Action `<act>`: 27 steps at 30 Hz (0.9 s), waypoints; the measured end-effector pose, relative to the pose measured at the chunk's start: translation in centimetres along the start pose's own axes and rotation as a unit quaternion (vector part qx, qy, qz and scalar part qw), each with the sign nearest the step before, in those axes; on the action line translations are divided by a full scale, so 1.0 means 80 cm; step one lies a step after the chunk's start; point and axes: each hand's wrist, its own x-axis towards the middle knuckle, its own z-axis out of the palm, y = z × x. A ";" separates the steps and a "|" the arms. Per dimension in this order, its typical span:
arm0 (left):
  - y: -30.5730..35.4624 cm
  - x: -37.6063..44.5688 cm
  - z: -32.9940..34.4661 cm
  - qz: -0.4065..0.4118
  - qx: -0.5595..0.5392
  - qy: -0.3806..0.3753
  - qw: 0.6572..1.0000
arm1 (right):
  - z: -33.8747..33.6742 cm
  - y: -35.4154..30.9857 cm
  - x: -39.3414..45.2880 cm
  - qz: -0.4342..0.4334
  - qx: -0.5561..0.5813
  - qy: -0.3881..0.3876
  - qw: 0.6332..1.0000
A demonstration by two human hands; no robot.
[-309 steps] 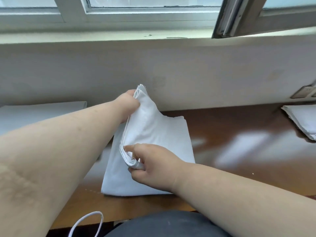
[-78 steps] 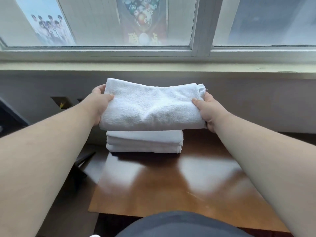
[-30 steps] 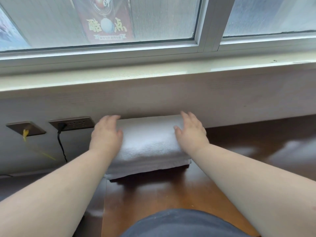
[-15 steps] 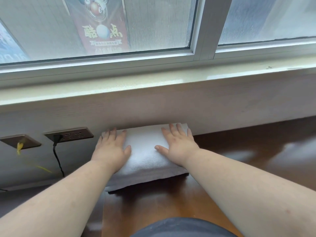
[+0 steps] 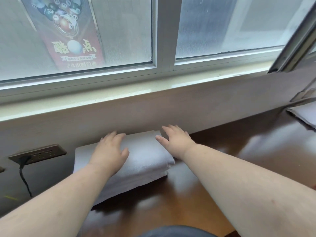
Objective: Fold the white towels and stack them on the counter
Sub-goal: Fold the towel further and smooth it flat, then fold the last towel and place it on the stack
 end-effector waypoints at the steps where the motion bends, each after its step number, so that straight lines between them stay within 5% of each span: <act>1: 0.017 0.000 -0.003 0.014 -0.004 0.003 1.000 | -0.010 0.012 -0.007 0.011 -0.005 0.011 1.000; 12: 0.239 0.001 -0.013 0.149 -0.024 -0.014 0.988 | -0.106 0.180 -0.145 0.113 -0.008 0.097 0.989; 27: 0.796 -0.135 0.051 0.285 -0.118 -0.014 0.951 | -0.324 0.573 -0.545 0.274 -0.035 0.238 0.931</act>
